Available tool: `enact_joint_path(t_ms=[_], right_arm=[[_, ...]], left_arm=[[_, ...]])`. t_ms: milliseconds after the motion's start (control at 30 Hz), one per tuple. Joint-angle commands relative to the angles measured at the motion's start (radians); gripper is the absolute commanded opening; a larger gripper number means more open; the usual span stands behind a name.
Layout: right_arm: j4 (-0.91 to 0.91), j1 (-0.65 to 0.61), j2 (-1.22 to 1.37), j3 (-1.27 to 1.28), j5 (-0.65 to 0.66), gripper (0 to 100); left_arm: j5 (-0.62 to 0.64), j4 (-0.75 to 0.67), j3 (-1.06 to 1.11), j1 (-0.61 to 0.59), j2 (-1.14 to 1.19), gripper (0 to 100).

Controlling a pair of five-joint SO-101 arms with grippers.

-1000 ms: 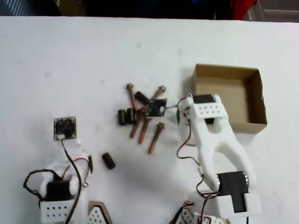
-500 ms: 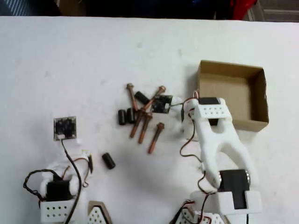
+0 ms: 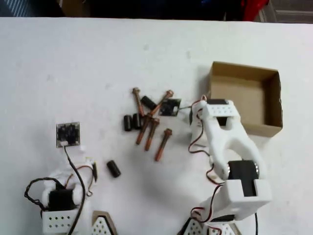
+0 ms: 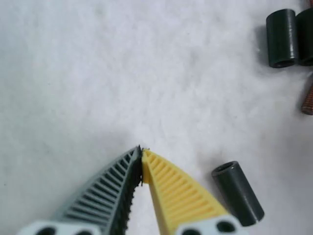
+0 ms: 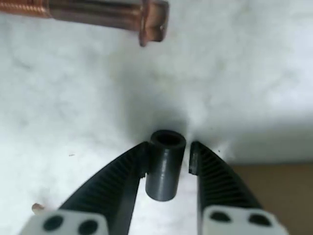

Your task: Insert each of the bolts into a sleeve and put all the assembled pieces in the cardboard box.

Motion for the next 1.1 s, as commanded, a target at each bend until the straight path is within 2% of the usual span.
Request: enact_joint_path(t_ms=[0,200,533,733,933,1067], right_arm=[[-0.022,0.067,0.025,-0.031,0.003,7.5],[-0.022,0.064,0.027,-0.026,0.000,1.9],[0.016,0.061,-0.065,-0.026,-0.015,1.7],[0.122,-0.036,-0.243,-0.026,-0.150,1.7],[0.160,-0.165,-0.455,-0.028,-0.377,1.7],[0.222,-0.246,-0.579,-0.031,-0.480,1.7]], left_arm=[[0.011,0.014,-0.002,-0.007,-0.008,2],[0.011,0.014,-0.002,-0.007,-0.008,2],[0.011,0.014,-0.002,-0.007,-0.008,2],[0.011,0.012,-0.002,-0.007,-0.008,2],[0.011,-0.008,-0.002,-0.007,-0.010,2],[0.011,-0.034,-0.002,-0.007,-0.010,2]])
